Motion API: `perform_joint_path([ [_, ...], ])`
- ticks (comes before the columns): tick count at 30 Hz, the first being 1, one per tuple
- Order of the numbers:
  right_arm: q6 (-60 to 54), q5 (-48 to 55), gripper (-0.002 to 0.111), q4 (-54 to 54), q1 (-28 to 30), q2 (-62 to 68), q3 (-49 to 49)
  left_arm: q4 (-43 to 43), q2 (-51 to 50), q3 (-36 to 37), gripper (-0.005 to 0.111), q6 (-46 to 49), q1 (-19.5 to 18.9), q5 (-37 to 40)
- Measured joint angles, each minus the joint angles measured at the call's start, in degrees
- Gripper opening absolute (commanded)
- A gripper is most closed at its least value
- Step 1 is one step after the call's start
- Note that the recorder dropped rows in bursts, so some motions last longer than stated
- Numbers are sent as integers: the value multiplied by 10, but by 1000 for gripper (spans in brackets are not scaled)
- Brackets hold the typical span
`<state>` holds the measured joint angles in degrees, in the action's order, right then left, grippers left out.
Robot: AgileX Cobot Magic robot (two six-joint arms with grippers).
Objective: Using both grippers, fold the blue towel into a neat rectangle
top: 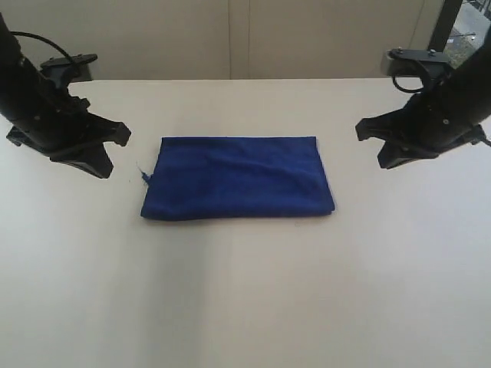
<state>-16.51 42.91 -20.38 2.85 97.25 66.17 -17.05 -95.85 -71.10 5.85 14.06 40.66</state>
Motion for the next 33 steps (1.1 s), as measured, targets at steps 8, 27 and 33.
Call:
perform_joint_path([
  [8,0,-47,0,-2,5,-116,-110,0,107,90,0,-11,0,-46],
  [27,0,-160,0,-3,5,-519,-295,1,452,274,0,-11,0,-140],
  [33,0,-169,0,-3,5,-650,-338,1,566,332,0,-3,0,-178],
])
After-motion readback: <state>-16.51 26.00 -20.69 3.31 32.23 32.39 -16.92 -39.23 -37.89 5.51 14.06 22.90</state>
